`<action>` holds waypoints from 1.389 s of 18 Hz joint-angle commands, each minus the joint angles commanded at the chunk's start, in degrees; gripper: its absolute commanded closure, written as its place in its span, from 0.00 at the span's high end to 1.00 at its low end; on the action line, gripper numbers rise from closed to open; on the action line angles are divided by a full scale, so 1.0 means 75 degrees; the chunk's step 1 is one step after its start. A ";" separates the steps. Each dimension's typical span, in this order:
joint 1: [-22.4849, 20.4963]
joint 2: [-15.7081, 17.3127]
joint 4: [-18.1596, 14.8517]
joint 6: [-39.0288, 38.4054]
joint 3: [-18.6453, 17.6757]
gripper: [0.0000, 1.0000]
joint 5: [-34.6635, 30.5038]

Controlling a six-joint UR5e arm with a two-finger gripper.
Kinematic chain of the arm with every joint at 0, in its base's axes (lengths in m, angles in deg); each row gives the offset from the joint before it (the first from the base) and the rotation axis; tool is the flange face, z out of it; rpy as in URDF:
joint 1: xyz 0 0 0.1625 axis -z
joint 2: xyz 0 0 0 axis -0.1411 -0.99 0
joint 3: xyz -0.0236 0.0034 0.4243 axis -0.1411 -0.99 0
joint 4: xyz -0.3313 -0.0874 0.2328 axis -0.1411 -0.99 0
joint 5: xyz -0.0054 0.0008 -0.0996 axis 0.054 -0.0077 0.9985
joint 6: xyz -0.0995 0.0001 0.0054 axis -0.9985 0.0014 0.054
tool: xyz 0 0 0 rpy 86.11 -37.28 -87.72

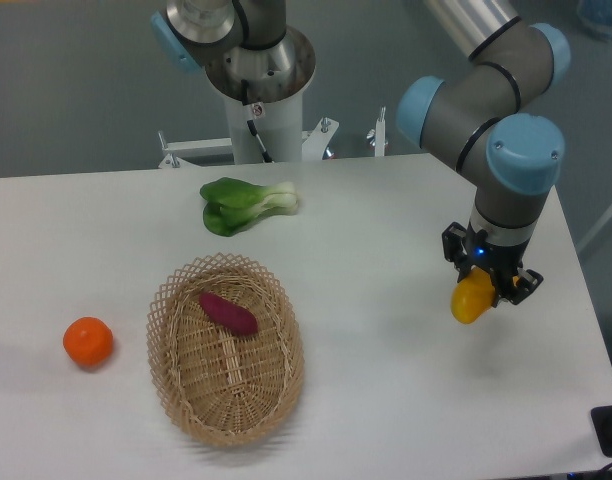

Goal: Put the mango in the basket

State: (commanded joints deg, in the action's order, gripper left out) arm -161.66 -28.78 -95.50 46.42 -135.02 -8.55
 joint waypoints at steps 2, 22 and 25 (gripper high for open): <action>0.0000 0.0000 0.0012 0.0000 0.0000 0.34 0.0000; 0.0562 0.0105 0.0035 -0.0597 -0.0234 0.36 -0.0070; 0.0913 0.0105 0.0082 -0.1076 -0.0328 0.36 -0.0094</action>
State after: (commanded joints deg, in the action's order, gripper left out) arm -154.81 -27.99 -94.89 38.34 -137.48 -9.25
